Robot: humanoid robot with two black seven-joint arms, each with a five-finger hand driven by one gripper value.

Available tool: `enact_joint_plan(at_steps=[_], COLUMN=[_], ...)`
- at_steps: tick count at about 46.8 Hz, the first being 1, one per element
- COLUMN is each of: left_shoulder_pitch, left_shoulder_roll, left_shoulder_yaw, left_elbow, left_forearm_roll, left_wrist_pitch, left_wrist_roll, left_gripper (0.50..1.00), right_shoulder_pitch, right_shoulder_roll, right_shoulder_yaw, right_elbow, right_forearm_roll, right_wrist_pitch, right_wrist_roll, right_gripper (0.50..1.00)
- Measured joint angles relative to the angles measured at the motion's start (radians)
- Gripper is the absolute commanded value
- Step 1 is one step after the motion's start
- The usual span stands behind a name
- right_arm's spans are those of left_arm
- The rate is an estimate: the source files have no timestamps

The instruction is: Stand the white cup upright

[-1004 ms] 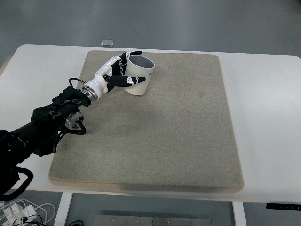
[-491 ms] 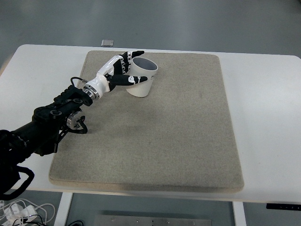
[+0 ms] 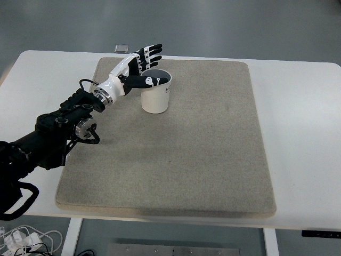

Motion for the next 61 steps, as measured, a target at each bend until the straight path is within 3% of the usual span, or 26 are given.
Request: enact_joint_plan(at_steps=[24, 29, 46, 49, 57, 61], left_shoulder_pitch=[-0.097, -0.121, -0.126, -0.12, -0.116, -0.116], left_shoulder_roll=[0.003, -0.008, -0.009, -0.009, -0.008, -0.01], left_shoulder_yaw=[-0.148, -0.161, -0.167, -0.175, -0.241, -0.272], left_elbow=[0.024, 0.076, 0.091, 0.094, 0.12, 0.144], left_forearm_roll=[-0.03, -0.108, -0.446, -0.496, -0.606, -0.627], left_wrist_pitch=[0.014, 0.015, 0.015, 0.015, 0.013, 0.013], left_wrist_roll=[0.0, 0.0, 0.0, 0.043, 0.261, 0.32], left_gripper=[0.994, 0.994, 0.996, 0.996, 0.996, 0.996], right_shoulder_pitch=[0.0, 0.0, 0.0, 0.0, 0.0, 0.0], right_shoulder_roll=[0.0, 0.0, 0.0, 0.0, 0.0, 0.0], right_shoulder_yaw=[0.0, 0.0, 0.002, 0.004, 0.007, 0.006], right_elbow=[0.0, 0.0, 0.0, 0.0, 0.0, 0.0], right_forearm_roll=[0.0, 0.0, 0.0, 0.0, 0.0, 0.001], right_wrist_pitch=[0.0, 0.0, 0.0, 0.0, 0.001, 0.001], right_wrist_roll=[0.0, 0.0, 0.0, 0.0, 0.0, 0.0], right_gripper=[0.952, 0.952, 0.952, 0.952, 0.952, 0.952])
